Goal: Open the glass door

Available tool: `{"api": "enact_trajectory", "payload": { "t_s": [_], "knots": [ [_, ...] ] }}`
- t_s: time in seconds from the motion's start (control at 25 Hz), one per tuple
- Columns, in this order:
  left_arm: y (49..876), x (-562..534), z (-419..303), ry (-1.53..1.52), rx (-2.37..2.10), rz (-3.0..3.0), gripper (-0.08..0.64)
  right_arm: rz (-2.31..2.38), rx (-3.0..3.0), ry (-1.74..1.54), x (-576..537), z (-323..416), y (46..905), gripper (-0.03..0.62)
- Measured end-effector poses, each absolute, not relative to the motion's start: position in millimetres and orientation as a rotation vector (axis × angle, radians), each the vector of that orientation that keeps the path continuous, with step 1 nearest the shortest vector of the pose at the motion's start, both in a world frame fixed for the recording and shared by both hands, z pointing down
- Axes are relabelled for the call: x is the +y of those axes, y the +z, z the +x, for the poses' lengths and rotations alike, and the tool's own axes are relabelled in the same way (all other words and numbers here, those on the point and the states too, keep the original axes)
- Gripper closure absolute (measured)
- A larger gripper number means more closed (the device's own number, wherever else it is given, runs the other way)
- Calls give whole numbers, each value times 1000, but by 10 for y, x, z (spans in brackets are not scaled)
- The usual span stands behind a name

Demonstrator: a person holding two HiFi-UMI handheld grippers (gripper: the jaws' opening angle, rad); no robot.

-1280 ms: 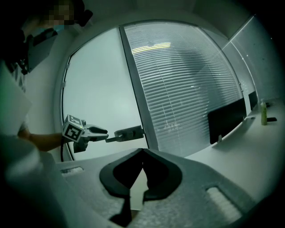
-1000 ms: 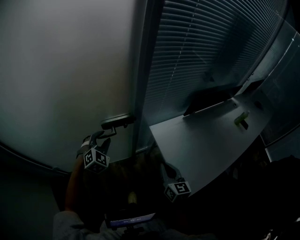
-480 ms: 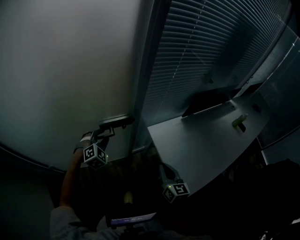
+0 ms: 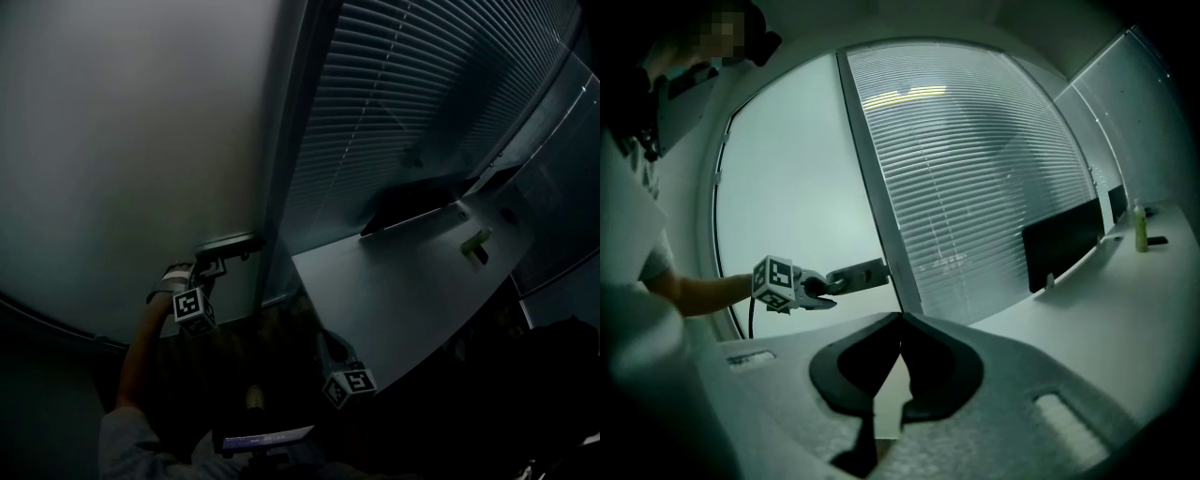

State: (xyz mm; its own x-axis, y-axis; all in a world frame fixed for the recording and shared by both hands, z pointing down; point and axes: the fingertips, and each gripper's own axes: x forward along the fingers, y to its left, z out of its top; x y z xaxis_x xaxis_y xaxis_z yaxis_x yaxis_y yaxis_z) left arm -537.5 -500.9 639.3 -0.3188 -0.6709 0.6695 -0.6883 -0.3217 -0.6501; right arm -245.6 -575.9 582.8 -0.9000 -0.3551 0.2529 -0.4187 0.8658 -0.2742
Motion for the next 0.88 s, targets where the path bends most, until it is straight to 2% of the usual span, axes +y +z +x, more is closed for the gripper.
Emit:
{"api": "enact_trajectory", "payload": {
  "t_s": [0.12, 0.36, 0.88],
  "knots": [
    [6506, -5021, -5389, 1820, -1780, 1812, 450, 617, -2833, 497, -5751, -2416, 5841, 591],
    [6374, -5049, -5423, 1931, -1795, 1750, 557, 644, -2819, 504, -5778, -2333, 5852, 591],
    [6410, -5095, -5374, 1823, -1864, 1872, 560, 637, -2826, 502, -5724, -2390, 5885, 591]
  ]
}}
